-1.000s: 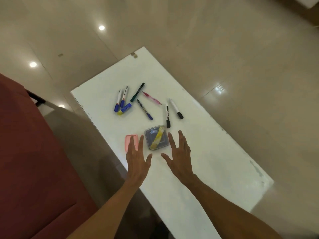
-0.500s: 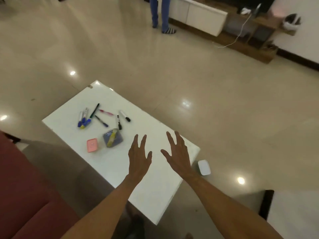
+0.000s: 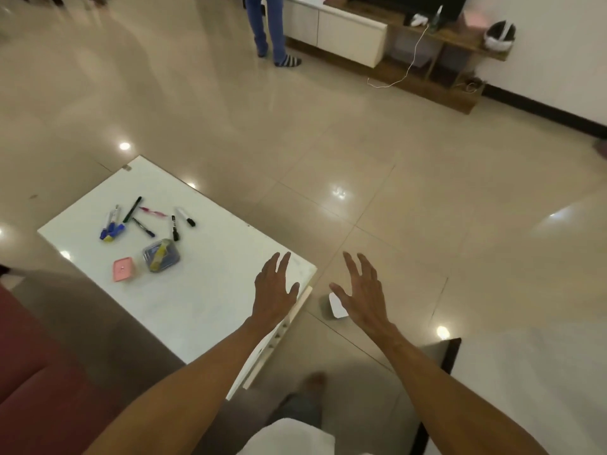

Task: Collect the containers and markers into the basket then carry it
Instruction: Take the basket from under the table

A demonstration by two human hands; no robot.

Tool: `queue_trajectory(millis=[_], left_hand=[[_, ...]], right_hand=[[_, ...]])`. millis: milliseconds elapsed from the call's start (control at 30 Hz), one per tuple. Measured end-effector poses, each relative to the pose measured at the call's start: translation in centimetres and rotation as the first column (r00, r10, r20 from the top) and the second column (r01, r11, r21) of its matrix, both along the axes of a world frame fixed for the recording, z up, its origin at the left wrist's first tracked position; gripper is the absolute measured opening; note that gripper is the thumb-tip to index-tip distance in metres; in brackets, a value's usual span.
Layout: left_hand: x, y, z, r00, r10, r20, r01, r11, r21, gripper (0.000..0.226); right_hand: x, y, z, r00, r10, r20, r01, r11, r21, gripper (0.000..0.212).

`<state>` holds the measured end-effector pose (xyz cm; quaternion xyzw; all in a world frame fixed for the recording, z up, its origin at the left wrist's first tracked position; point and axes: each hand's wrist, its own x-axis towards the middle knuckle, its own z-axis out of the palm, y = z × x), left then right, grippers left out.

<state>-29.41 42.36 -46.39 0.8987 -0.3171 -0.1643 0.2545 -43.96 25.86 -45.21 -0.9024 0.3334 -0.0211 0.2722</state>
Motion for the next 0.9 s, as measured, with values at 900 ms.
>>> queue_trajectory(millis=[900], left_hand=[[9.1,-31.1,-4.2,0.469,0.876,-0.111,-0.872,0.480,0.097,0.070]], right_hand=[[32.0,-38.7,-1.9,0.580,0.814,-0.035,-0.806,0.580,0.119,0.076]])
